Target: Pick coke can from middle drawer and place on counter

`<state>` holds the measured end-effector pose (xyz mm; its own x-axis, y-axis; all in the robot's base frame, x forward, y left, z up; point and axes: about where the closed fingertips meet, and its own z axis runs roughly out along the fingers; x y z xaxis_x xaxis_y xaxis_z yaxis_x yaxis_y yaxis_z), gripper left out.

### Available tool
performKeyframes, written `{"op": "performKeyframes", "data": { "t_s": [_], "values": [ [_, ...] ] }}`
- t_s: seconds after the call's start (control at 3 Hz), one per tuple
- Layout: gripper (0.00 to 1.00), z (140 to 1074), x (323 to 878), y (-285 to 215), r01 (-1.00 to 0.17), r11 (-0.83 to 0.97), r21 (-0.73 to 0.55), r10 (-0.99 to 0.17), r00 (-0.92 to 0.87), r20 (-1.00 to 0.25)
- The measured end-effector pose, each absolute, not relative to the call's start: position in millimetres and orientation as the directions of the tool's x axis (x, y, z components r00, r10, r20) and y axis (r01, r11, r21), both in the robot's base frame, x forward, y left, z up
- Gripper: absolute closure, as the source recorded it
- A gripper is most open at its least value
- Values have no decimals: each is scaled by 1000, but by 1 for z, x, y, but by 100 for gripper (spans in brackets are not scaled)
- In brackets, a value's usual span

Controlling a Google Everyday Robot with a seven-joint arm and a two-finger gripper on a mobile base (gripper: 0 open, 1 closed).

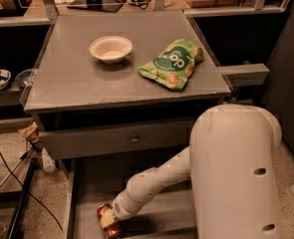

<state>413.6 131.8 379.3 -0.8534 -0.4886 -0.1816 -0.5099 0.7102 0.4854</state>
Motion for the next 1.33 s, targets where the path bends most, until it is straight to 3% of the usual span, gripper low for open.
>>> {"op": "performKeyframes", "data": {
  "t_s": [1.33],
  "values": [
    [100, 433, 439, 112, -557, 662, 501, -490, -828, -272]
  ]
}}
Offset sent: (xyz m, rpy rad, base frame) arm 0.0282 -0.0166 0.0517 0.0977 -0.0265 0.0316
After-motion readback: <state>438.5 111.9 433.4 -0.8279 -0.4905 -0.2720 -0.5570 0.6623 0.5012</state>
